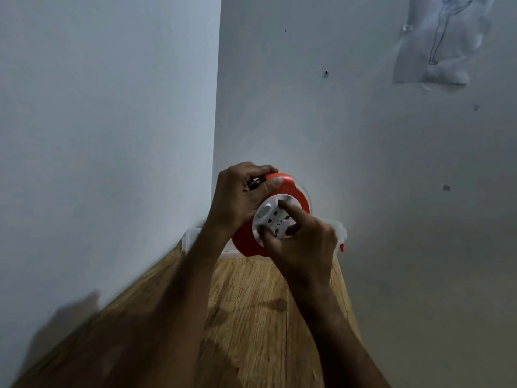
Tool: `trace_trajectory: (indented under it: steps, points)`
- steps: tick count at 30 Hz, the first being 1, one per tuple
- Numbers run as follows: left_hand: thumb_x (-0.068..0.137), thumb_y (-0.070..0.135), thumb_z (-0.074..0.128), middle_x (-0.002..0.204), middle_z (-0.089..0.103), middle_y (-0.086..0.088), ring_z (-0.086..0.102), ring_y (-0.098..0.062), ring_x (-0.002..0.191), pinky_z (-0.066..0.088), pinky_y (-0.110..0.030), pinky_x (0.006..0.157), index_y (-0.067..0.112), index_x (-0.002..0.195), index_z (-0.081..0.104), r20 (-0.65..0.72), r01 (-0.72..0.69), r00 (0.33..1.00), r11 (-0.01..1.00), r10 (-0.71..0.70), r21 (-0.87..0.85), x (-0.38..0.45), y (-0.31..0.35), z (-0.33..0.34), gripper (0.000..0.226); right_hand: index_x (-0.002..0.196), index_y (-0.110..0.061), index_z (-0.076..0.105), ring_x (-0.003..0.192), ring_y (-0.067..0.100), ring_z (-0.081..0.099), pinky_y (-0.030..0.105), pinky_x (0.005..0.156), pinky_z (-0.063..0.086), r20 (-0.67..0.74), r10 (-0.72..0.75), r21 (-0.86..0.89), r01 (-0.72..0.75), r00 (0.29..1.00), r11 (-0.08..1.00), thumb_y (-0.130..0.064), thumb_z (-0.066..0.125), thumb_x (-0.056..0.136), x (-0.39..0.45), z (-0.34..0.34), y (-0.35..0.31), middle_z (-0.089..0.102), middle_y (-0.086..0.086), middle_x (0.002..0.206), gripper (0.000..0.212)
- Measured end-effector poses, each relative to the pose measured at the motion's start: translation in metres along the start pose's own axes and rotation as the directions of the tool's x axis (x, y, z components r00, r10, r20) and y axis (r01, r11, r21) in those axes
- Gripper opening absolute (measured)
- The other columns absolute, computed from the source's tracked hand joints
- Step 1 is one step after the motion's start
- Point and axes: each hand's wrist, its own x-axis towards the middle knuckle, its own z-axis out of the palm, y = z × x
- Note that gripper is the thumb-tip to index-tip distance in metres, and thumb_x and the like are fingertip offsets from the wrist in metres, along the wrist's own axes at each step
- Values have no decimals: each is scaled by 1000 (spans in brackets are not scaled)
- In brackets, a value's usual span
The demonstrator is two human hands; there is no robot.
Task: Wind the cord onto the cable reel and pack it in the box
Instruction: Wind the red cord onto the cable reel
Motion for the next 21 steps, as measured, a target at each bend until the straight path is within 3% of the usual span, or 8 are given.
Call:
trace_trajectory:
  steps: [4,8,11,13,15,18,21]
  points:
    - [89,33,69,111,73,-4,67,-8,93,52,-8,80,9,118,70,-17,-34,999,999,34,17,0,2,3,37,121,-21,71,87,10,74,29,74,63,-73,274,209,-254,959,944,-45,86,72,-3,6,-6,75,-2,112,57]
    - [89,30,69,108,73,-5,65,-6,92,49,-5,79,8,117,70,-13,-55,998,998,56,34,-1,3,7,36,121,-29,68,100,22,71,44,66,64,-1,597,462,-529,802,712,-44,91,64,-9,18,-6,71,1,120,63]
    - [89,28,70,108,73,-6,64,-5,91,47,-1,79,8,118,70,15,-79,997,995,79,60,-2,3,10,36,118,-29,69,106,26,68,26,54,60,90,709,584,-614,700,531,-30,92,64,-10,22,-9,67,3,124,59]
    - [89,29,70,109,73,-7,63,-5,92,46,-1,80,8,118,70,25,-82,996,995,80,65,-2,3,11,36,115,-32,69,108,26,67,23,52,58,128,727,625,-624,674,469,-26,92,65,-10,22,-9,67,4,125,55]
    - [89,30,70,109,73,-6,63,-5,93,46,-1,80,8,118,70,16,-78,997,995,77,64,-1,3,10,36,116,-33,68,104,26,69,30,55,62,110,702,611,-605,703,510,-29,91,67,-11,22,-10,68,4,123,55]
    - [89,33,68,109,73,-3,64,-3,91,48,-4,79,10,118,70,-56,-47,997,998,50,41,0,0,4,36,129,-28,64,81,18,75,40,54,63,21,551,496,-487,834,719,-37,85,77,-8,16,-12,74,5,111,57]
    - [89,36,67,112,72,2,68,-6,94,57,-17,82,14,118,70,-139,45,989,998,-52,-54,1,-5,-2,36,127,-27,65,68,5,73,37,57,63,-87,412,400,-347,907,848,-38,76,87,-2,10,-10,74,-10,89,43]
